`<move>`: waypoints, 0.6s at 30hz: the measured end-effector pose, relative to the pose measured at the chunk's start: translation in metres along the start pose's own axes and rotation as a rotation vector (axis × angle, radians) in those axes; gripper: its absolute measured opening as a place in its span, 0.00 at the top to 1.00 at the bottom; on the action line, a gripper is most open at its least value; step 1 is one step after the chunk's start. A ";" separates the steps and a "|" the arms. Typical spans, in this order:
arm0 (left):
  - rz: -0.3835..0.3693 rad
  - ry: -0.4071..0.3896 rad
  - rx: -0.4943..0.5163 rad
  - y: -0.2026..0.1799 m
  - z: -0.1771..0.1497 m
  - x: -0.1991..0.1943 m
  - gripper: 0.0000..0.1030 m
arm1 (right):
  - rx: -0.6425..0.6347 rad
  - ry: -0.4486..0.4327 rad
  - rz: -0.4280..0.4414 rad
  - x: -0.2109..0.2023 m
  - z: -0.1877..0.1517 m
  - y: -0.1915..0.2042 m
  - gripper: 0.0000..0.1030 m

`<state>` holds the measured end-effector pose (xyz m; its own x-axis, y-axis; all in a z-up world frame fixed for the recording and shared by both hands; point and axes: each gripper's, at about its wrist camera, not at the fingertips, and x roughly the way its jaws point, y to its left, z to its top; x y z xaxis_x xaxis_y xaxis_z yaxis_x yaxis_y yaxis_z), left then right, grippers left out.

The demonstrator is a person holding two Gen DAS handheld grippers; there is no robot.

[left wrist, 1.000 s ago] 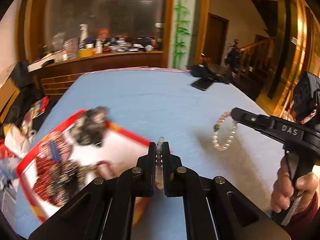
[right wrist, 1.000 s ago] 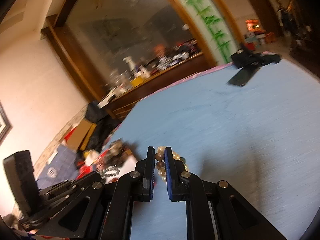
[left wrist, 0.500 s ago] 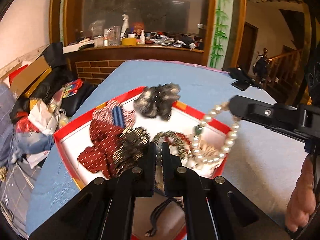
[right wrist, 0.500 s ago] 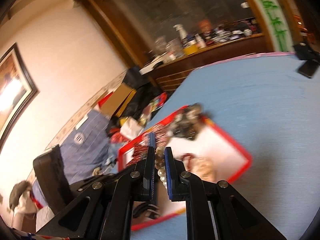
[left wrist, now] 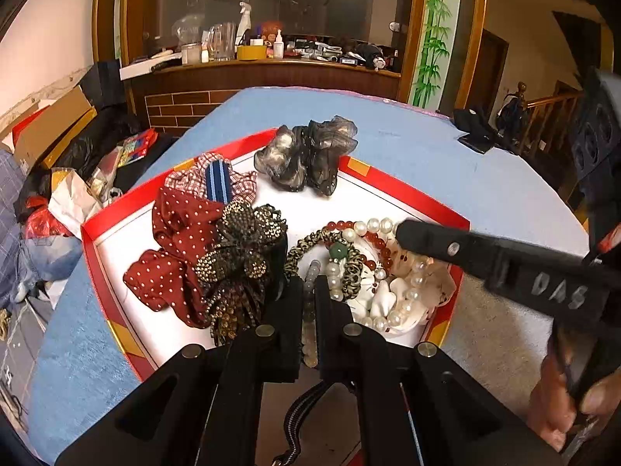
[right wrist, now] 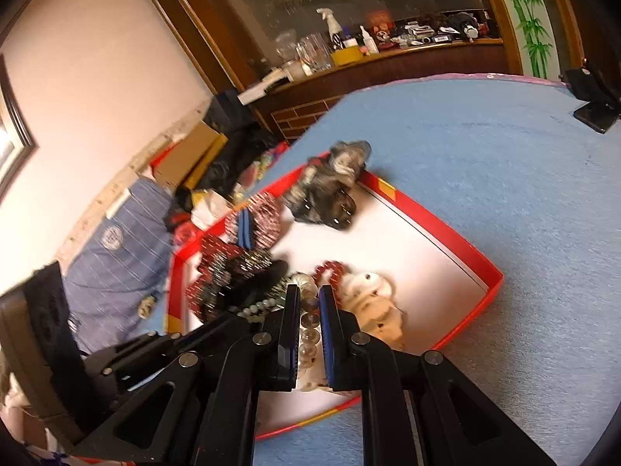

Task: Organize jewelry
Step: 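Carry both bracelets over the red box and open both grippers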

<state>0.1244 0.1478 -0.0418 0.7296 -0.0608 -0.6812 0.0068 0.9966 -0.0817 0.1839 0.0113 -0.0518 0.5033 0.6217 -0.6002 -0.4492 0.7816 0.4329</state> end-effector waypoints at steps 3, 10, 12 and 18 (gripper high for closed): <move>0.011 0.000 0.003 -0.001 0.000 0.000 0.95 | 0.001 0.027 -0.025 0.006 -0.003 -0.003 0.89; 0.028 0.005 0.008 -0.001 0.000 0.001 0.95 | -0.007 0.066 -0.063 0.013 -0.008 -0.006 0.89; 0.032 0.011 0.007 -0.001 -0.001 0.002 0.95 | -0.015 0.067 -0.067 0.013 -0.009 -0.004 0.88; 0.053 0.008 0.008 -0.002 -0.002 -0.001 0.95 | -0.037 0.029 -0.074 0.000 -0.010 -0.001 0.82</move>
<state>0.1225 0.1458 -0.0425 0.7238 -0.0083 -0.6900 -0.0263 0.9989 -0.0396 0.1772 0.0097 -0.0587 0.5150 0.5601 -0.6489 -0.4390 0.8225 0.3615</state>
